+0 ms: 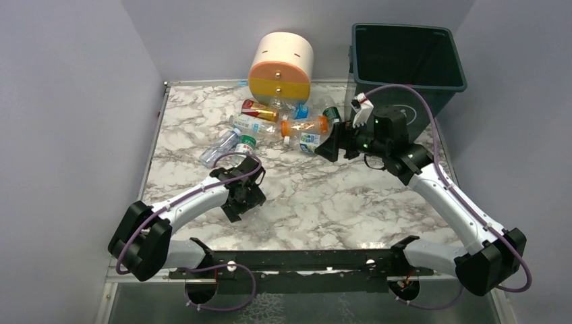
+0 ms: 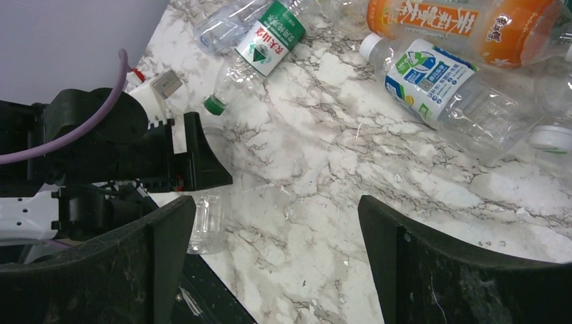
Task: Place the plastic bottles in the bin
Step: Pick up the plastic bottle at the center of the board.
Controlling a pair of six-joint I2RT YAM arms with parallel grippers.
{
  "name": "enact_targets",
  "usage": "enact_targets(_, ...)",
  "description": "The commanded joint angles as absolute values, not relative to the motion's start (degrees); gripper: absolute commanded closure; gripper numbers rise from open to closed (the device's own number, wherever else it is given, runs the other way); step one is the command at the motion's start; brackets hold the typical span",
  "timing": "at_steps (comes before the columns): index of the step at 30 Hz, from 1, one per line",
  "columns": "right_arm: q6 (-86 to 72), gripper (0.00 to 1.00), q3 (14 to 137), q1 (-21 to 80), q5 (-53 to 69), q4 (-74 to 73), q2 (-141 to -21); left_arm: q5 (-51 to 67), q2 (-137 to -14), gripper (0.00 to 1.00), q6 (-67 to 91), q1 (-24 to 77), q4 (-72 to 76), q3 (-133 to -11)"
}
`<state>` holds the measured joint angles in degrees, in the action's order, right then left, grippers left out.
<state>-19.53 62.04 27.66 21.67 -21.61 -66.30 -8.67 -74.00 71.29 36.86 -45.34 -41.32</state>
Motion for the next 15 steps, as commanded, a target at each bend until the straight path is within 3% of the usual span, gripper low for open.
enact_targets(1, -19.84, 0.07, 60.80, 28.20, 20.83, -21.62, -64.58, -10.81, -73.80, 0.20, 73.65, 36.78, -44.53, -41.60)
enact_targets(9, -19.99, 0.07, 59.55, 28.30, 21.00, -21.61, -64.60, -10.91, -70.04, 0.41, 72.07, 36.78, -44.56, -44.02)
enact_targets(15, -20.40, 0.07, 59.07, 28.33, 21.65, -21.27, -64.78, -12.37, -65.28, 0.42, 69.99, 36.83, -44.56, -47.14)
